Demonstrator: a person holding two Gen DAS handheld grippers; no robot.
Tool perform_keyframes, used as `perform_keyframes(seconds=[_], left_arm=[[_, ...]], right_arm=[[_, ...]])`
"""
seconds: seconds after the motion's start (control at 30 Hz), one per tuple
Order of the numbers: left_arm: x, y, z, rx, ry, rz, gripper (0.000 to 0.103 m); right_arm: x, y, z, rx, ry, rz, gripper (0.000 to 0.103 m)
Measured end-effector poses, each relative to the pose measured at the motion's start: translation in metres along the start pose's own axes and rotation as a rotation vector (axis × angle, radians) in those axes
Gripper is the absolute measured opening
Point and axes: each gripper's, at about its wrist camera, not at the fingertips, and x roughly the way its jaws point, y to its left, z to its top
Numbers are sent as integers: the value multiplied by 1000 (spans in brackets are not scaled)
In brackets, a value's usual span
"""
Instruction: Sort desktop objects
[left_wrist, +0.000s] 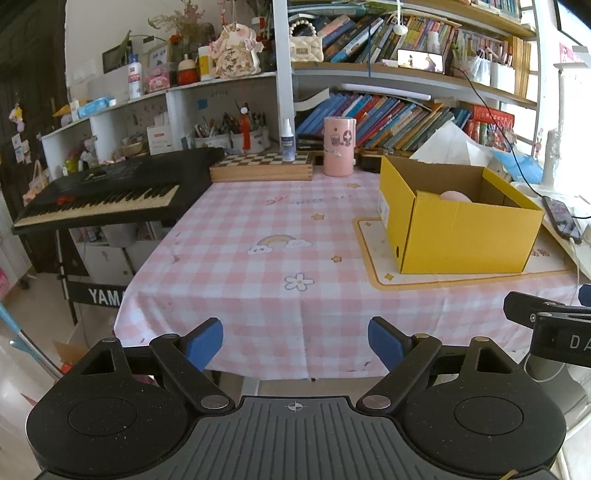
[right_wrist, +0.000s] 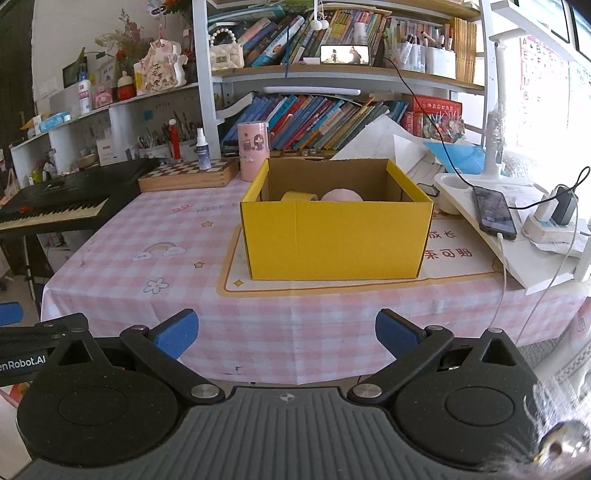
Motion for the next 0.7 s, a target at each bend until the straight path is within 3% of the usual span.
perform_keyframes(seconds=[0.7], left_arm=[[5, -3, 2, 11, 14, -1, 89]], right_arm=[[4, 0, 2, -1, 2, -6, 103]])
